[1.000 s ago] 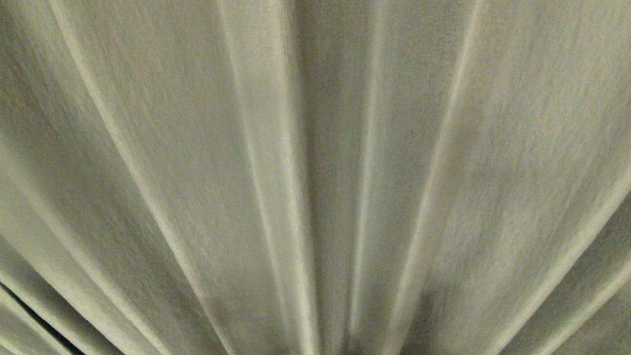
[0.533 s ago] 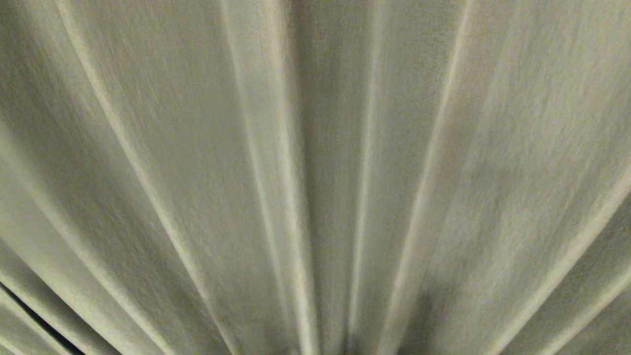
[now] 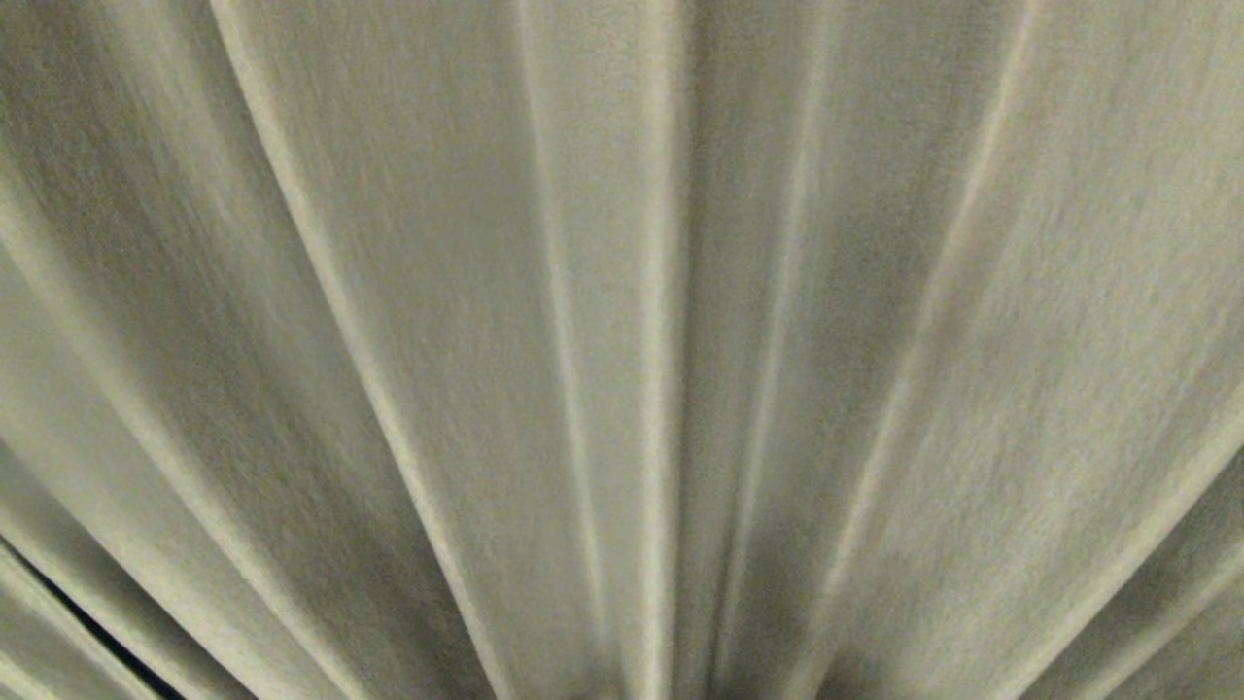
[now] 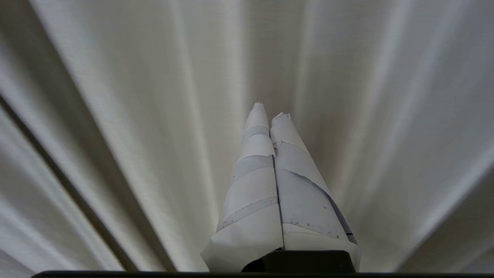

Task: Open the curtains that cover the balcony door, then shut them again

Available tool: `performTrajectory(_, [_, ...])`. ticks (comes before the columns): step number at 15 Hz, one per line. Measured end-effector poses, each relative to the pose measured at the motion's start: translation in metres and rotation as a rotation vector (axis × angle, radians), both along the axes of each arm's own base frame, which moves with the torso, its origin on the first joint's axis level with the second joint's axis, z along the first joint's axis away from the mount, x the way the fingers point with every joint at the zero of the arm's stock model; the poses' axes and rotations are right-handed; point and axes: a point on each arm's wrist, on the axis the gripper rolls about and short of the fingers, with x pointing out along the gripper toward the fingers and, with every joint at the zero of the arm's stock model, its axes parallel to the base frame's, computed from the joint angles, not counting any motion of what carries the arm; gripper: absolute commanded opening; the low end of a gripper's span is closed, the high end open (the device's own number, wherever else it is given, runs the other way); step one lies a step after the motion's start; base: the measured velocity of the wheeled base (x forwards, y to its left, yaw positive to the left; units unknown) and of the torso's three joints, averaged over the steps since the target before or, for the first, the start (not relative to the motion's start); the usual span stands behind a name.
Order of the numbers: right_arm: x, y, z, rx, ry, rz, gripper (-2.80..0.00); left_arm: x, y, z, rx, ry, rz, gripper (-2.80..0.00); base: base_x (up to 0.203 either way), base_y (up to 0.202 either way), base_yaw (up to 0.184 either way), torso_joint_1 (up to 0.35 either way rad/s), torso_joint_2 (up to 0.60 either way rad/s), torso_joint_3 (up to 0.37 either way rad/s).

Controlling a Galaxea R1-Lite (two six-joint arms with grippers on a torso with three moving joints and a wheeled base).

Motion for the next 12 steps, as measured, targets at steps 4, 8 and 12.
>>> performTrajectory(4, [0.0, 0.0, 0.0001, 0.0, 0.0, 0.002, -2.8, 0.0, 0.0, -0.0001, 0.0, 0.0, 0.001, -2.8, 0.0, 0.195, 0.0, 0.006, 0.0, 0.003])
performTrajectory(8, [0.0, 0.0, 0.0001, 0.0, 0.0, 0.002, -2.8, 0.0, 0.0, -0.0002, -0.005, 0.001, 0.0, -2.8, 0.0, 0.193, -0.001, 0.003, 0.0, 0.001])
performTrajectory(12, [0.0, 0.0, 0.0001, -0.001, 0.0, 0.002, -2.8, 0.0, 0.0, -0.0002, -0.012, 0.001, 0.001, -2.8, 0.0, 0.194, -0.001, 0.0, 0.0, 0.002])
